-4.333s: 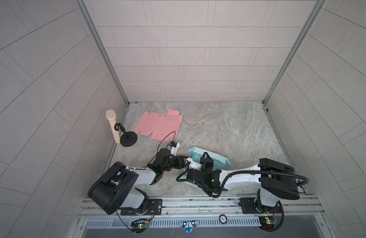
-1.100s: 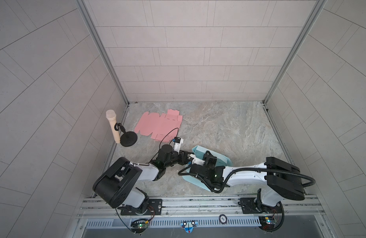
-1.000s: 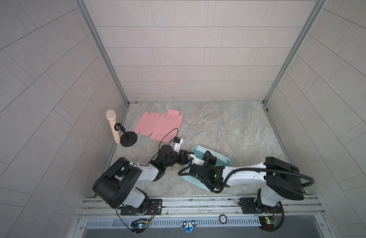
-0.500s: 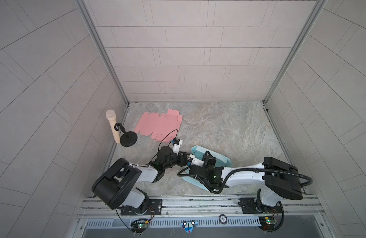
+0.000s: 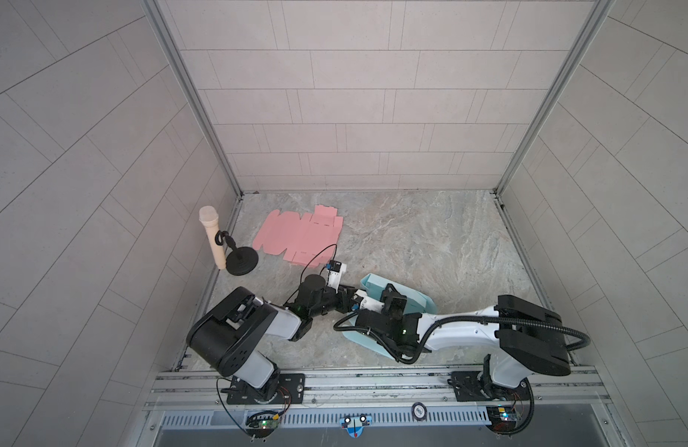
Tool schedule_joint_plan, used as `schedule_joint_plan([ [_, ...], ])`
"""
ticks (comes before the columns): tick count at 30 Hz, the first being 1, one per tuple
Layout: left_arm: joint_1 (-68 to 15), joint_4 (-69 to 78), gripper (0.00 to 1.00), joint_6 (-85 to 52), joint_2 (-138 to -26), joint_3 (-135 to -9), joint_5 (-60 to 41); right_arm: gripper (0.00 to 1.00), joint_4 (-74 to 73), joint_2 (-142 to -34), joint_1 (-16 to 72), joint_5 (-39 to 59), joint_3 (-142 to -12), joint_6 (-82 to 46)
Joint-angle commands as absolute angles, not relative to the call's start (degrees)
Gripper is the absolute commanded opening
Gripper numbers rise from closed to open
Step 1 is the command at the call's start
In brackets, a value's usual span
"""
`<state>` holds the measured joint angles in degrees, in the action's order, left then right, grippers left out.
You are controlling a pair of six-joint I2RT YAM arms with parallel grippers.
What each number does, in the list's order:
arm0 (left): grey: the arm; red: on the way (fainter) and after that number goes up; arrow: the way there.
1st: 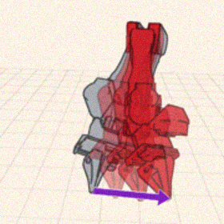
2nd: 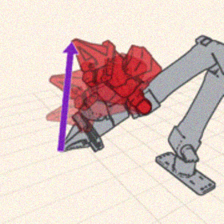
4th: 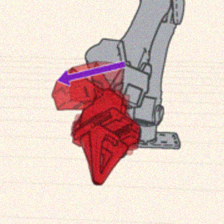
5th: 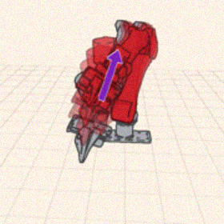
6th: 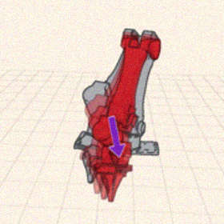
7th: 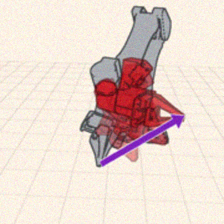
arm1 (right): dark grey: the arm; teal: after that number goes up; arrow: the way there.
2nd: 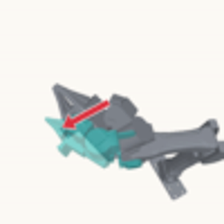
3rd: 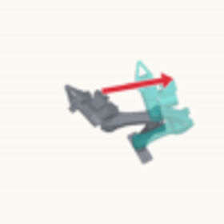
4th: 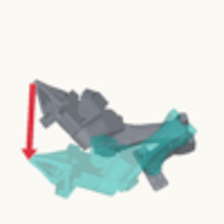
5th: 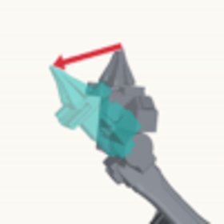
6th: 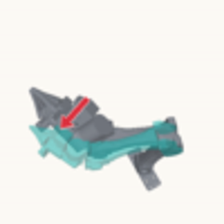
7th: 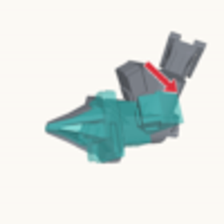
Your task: Fold the paper box
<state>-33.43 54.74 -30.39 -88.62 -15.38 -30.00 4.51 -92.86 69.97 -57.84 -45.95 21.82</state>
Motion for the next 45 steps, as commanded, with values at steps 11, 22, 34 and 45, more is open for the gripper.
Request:
schedule_joint_plan([
  [11, -35.1, 58.3, 0.53, -28.2, -91.9, -18.7, -27.9, 0.05, 6.5, -90.2, 69.3, -50.8, -45.2, 18.4],
  [22, -39.0, 60.7, 0.38, -26.8, -92.2, -16.3, -20.9, 0.09, 9.2, -89.7, 68.3, -47.0, -46.1, 14.2],
  [34, -39.1, 58.2, 0.48, -23.6, -90.2, -16.9, -17.1, 0.09, 11.2, -88.7, 67.6, -44.4, -46.3, 11.9],
  [45, -39.9, 60.1, 0.50, -23.1, -89.6, -17.2, -20.7, 0.09, 11.0, -88.8, 67.2, -44.4, -46.3, 12.1],
])
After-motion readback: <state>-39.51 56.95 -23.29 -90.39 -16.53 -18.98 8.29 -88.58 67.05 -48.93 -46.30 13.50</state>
